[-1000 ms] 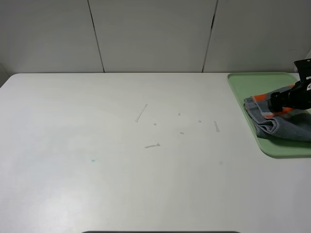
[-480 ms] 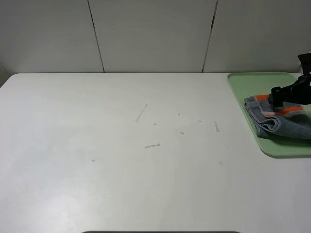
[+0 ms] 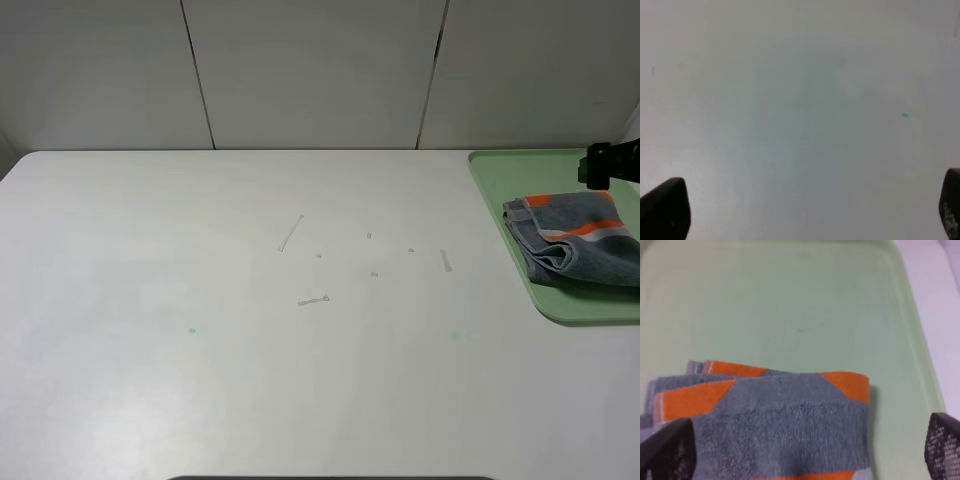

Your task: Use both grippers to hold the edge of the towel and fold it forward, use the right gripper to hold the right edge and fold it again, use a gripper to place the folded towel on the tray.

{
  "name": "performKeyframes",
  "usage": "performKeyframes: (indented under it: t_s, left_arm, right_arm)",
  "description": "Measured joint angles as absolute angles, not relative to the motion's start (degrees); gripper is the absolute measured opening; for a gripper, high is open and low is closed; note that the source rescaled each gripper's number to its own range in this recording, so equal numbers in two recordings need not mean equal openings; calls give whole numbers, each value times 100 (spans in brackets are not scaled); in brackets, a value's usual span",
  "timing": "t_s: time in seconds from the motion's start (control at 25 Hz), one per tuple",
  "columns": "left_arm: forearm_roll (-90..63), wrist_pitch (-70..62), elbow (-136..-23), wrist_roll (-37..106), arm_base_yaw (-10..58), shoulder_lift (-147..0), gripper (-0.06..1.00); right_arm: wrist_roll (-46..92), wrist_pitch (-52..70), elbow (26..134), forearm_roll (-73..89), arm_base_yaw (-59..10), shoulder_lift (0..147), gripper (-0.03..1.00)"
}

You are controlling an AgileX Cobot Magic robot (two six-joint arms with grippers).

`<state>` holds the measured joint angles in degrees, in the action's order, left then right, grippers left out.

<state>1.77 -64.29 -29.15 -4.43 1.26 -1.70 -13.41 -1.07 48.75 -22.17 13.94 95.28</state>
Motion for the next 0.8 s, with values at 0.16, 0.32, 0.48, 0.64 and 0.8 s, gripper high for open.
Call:
performKeyframes:
  t_s: [0.16,0.32,0.48,0.64,0.8]
  left_arm:
    - [177,-6429,-2915,-443,126,-170,100]
    - [177,-6429,-2915,-443,126,-170,100]
    - [177,-6429,-2915,-443,126,-170,100]
    - [177,-6429,-2915,-443,126,-170,100]
    - [177,-6429,-2915,-443,126,-170,100]
  right_arm:
    - [-1766,-42,4573,-2217,1375,8912,100]
    - [-1910,205,4347,-2217,1208,8243,100]
    - [-1933,671,4256,-2217,852,7613,100]
    - [-1911,1318,4256,-2217,399,6998,100]
    - [-1865,2121,4256,-2217,-65,6418,100]
